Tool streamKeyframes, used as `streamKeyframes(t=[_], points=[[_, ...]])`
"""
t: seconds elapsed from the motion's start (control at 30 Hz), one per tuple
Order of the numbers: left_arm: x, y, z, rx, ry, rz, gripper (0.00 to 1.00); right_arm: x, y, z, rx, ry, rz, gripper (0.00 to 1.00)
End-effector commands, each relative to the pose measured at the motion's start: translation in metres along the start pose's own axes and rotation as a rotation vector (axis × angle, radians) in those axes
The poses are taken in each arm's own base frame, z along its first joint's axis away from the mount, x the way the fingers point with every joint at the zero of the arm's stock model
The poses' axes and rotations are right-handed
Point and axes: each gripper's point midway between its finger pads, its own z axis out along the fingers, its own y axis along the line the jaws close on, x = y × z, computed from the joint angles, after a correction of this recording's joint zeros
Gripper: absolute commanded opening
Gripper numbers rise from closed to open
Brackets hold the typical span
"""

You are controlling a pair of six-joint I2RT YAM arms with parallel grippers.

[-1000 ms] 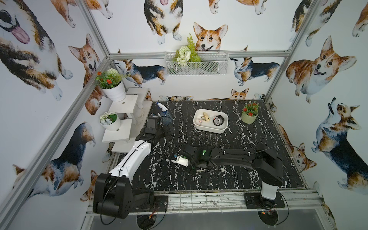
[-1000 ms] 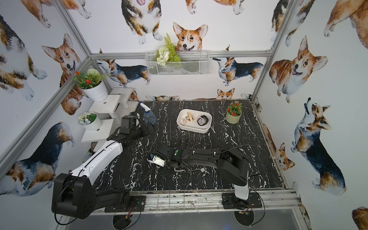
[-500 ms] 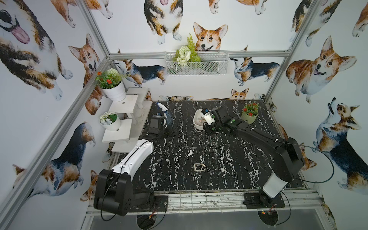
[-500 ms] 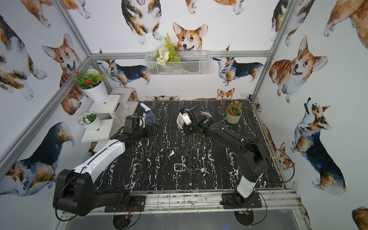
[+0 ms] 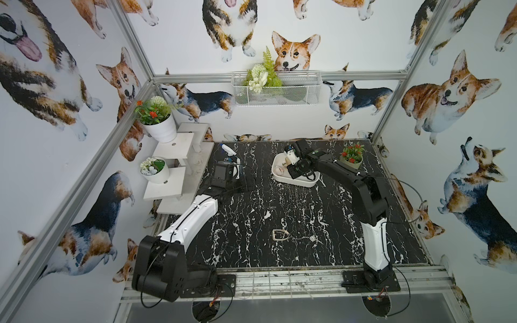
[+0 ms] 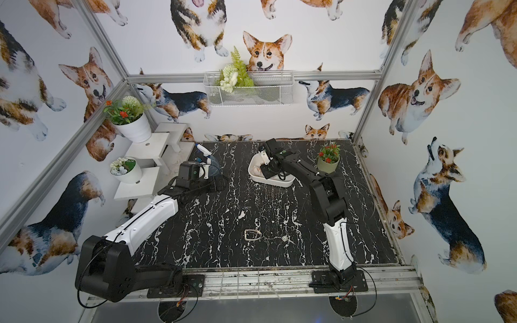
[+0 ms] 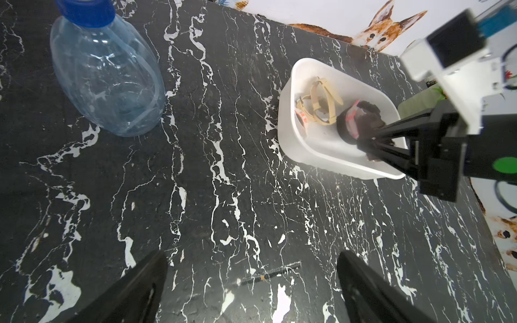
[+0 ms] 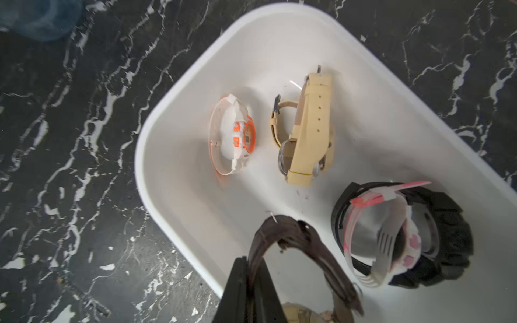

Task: Put the watch into the storage box
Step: Place the watch in the storage box.

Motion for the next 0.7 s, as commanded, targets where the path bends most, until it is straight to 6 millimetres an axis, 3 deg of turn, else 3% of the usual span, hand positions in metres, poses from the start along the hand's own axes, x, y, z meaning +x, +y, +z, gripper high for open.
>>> streamKeyframes(t=[0.0, 0.53, 0.67], points=[[-0.007, -0.005, 0.0, 0.017, -0.023, 0.026, 1.0, 0.012, -0.006, 0.011, 0.034, 0.069, -0.033, 0.0], [-0.005, -0.002, 0.002, 0.006, -0.018, 0.027, 1.0, 0.023, -0.011, 0.051, 0.056, 0.158, -0.064, 0.09], [-0.004, -0.001, 0.002, 0.002, -0.017, 0.03, 1.0, 0.024, -0.012, 0.051, 0.061, 0.166, -0.06, 0.18]])
